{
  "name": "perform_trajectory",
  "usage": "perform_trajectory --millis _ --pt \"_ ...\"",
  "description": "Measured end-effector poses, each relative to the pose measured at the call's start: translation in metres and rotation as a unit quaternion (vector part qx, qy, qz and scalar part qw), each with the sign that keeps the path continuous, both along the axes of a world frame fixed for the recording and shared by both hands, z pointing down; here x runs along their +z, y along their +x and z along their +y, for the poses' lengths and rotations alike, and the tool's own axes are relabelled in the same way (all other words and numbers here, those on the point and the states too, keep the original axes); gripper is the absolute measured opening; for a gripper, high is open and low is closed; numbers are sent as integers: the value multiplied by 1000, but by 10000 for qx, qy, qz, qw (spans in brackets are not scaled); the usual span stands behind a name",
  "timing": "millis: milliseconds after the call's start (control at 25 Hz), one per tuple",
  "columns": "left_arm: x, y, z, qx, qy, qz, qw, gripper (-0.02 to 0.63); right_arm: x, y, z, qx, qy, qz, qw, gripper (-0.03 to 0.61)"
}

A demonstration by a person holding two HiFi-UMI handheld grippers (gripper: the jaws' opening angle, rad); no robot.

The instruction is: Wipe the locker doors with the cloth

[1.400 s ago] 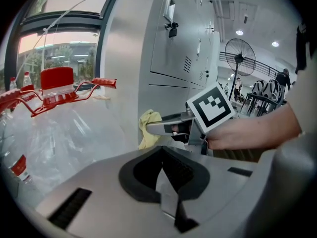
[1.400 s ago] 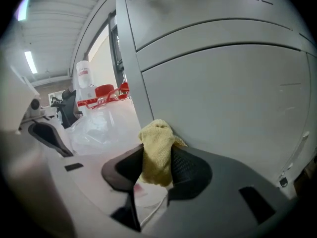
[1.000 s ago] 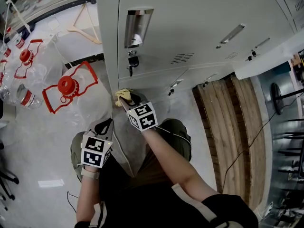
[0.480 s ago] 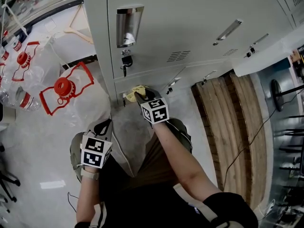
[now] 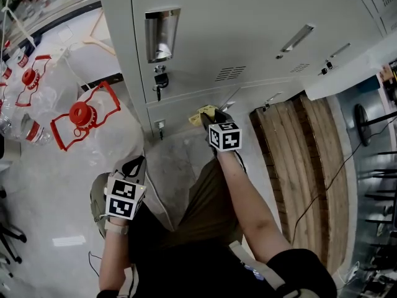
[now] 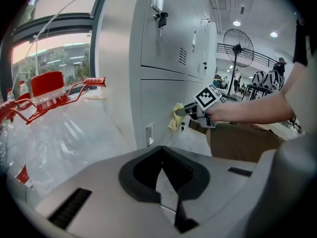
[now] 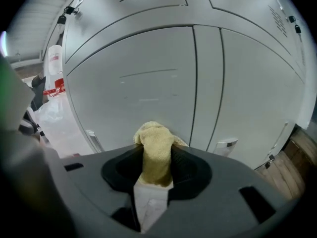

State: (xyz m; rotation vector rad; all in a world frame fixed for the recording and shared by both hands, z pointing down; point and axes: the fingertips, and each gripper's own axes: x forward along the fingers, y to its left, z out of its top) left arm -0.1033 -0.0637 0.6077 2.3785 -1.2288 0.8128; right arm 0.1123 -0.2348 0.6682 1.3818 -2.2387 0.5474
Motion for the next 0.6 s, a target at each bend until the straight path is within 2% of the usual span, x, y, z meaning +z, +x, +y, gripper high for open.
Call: perform_trajectory --millis 320,600 --pt "5 1 -2 29 -52 -48 10000 8 14 20 -6 239 -221 88 9994 147" --pt "5 0 -3 30 -43 -23 10000 8 26 21 -8 233 -424 280 9984 147"
